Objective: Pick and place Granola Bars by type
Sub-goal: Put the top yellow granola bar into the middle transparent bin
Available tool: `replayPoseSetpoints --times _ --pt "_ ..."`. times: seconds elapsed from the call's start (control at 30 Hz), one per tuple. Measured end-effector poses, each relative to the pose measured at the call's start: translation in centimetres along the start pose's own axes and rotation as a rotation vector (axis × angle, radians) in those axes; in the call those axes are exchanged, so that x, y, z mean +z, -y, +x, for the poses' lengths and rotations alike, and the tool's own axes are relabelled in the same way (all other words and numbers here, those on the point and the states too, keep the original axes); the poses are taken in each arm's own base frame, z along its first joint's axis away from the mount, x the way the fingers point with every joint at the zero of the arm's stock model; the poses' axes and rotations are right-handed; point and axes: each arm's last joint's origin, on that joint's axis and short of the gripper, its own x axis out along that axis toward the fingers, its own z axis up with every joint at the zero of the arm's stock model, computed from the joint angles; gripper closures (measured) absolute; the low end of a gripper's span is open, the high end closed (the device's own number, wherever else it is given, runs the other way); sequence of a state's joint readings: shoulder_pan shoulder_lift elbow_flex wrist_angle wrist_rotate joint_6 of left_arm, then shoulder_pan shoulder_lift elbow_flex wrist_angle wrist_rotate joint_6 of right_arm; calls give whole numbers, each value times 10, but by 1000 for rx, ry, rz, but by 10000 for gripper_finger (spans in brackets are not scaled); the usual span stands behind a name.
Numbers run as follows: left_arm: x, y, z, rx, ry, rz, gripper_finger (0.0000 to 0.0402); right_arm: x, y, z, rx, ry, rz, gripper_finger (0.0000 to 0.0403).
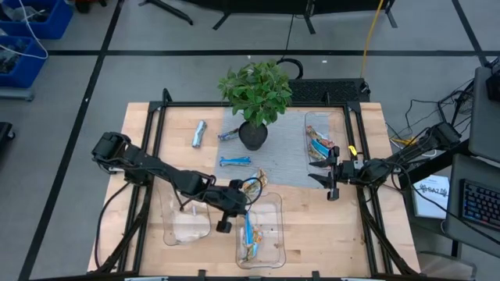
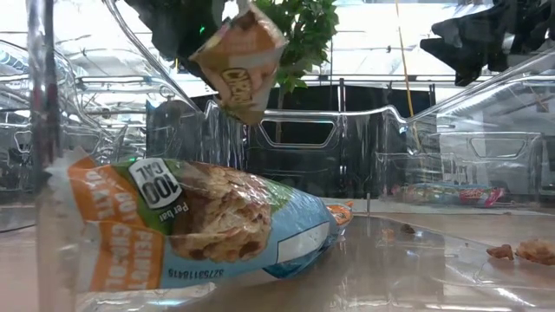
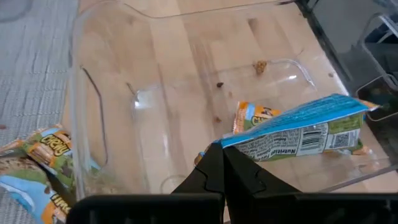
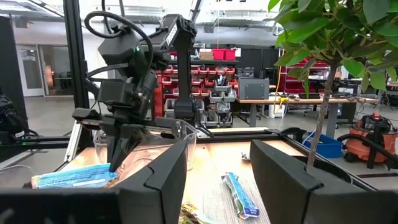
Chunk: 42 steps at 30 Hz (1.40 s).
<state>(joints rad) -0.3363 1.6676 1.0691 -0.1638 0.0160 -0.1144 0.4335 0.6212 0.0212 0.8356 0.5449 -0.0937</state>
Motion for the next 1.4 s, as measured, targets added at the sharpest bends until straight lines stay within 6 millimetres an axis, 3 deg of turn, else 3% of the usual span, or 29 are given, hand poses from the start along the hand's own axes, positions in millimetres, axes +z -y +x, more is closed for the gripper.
replayPoseSetpoints --times 0.3,0.77,1.4 --pt "1 -1 0 19 12 2 400 0 0 0 0 0 0 236" --pt "-15 -26 45 34 -29 -41 401 0 0 0 0 1 4 236" --pt "-17 -24 49 0 -45 -64 389 0 0 0 0 -1 2 236"
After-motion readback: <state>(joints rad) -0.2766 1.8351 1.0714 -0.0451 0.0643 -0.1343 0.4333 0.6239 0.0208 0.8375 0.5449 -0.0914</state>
